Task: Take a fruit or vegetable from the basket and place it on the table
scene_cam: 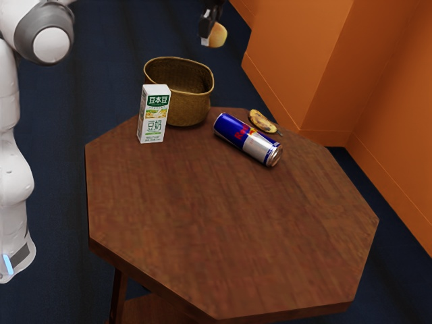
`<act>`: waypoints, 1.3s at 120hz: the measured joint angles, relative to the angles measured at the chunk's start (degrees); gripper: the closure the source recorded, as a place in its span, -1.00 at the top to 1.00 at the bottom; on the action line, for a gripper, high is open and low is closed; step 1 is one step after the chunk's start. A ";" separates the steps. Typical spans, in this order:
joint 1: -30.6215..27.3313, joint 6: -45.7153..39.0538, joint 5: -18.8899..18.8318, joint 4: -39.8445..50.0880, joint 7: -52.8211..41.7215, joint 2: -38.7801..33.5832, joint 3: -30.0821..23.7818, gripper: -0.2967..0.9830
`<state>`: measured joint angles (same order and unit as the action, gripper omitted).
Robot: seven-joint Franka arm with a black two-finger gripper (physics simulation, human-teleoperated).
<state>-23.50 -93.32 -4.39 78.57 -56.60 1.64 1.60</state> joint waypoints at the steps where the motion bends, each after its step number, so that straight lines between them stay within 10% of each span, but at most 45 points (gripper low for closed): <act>1: 0.09 0.14 0.00 -0.17 0.03 -0.02 -0.38 -0.11; 57: 7.31 3.29 -0.43 2.13 4.07 -1.68 -23.77 -0.11; 119: 35.79 -1.81 -1.60 8.98 10.31 -0.79 -23.15 -0.11; 156: 29.41 -2.52 -1.64 8.99 12.18 -0.65 -22.83 -0.11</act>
<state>5.91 -95.85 -6.04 87.55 -44.42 0.98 -21.23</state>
